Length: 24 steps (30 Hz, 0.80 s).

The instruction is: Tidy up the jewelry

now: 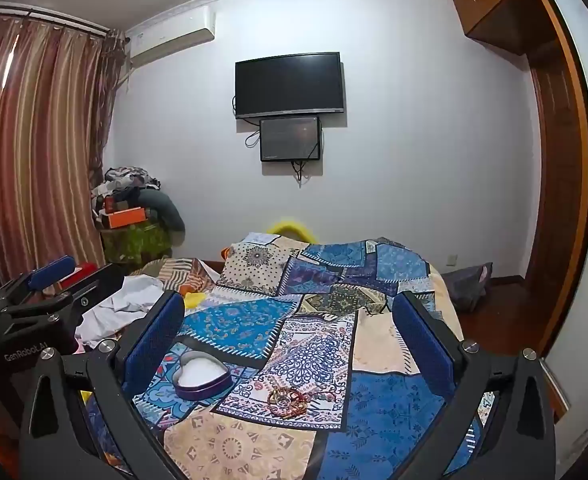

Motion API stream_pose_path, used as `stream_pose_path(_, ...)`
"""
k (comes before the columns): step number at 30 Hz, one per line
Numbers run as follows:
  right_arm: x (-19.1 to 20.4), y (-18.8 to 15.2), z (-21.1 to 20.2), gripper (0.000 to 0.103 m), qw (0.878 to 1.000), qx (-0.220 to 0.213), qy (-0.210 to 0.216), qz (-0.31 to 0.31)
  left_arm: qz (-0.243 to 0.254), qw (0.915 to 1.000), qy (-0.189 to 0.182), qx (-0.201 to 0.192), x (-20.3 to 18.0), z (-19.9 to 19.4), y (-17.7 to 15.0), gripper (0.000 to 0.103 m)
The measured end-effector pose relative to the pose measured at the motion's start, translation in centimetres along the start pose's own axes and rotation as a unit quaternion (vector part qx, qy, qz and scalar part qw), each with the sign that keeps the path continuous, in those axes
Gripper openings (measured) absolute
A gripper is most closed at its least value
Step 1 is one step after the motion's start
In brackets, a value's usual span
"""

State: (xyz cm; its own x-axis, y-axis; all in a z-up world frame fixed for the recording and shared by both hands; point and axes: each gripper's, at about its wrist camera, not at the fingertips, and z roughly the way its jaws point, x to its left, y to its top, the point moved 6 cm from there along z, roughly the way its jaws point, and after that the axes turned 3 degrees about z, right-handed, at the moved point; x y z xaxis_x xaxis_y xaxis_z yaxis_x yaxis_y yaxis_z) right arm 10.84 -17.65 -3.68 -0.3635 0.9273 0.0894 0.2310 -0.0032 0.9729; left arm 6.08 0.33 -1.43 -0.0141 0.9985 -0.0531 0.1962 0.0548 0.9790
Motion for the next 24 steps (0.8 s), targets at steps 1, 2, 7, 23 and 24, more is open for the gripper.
stream_pose_path(1,0.01,0.03,-0.02,0.103,1.000,0.000,0.000,0.000,0.000,1.0000,0.000,0.000,0.01,0.00,0.01,0.103)
stream_pose_path(2,0.02,0.05,-0.03,0.103,1.000,0.000,0.000,0.000,0.000,1.0000,0.000,0.000,0.01,0.01,0.00,0.103)
stream_pose_path(7,0.08,-0.14,-0.10,0.103,1.000,0.000,0.000,-0.001,0.000,1.0000,0.000,0.000,0.00,-0.08,0.03,0.103)
stream_pose_path(23,0.70,-0.01,-0.15,0.103,1.000,-0.001,0.003,-0.001,-0.001,1.0000,0.000,0.000,0.04,-0.11,0.04,0.103)
stream_pose_path(24,0.82,-0.04,-0.14,0.103,1.000,-0.001,0.003,-0.001,-0.001,1.0000,0.000,0.000,0.05,-0.13,0.07,0.103)
